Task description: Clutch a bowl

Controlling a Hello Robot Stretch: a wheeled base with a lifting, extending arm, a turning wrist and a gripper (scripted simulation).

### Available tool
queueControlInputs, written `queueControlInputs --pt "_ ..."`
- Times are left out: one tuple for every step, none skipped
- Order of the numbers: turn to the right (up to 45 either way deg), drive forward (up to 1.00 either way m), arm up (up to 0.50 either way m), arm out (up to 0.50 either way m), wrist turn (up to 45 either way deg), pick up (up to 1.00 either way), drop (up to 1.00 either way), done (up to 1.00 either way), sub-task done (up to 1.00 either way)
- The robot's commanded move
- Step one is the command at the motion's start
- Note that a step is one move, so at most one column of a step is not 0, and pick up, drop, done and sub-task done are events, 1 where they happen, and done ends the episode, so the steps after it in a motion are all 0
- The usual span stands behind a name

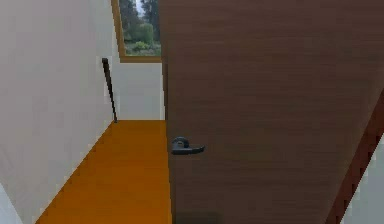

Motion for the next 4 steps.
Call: queueControlInputs --pt "0.0 0.0 0.5 0.0 0.0 0.0 0.0 0.0 0.0" --pt "0.0 0.0 0.38 0.0 0.0 0.0 0.0 0.0 0.0" --pt "0.0 0.0 0.0 0.12 0.0 0.0 0.0 0.0 0.0" --pt "0.0 0.0 0.0 0.0 45.0 0.0 0.0 0.0 0.0"
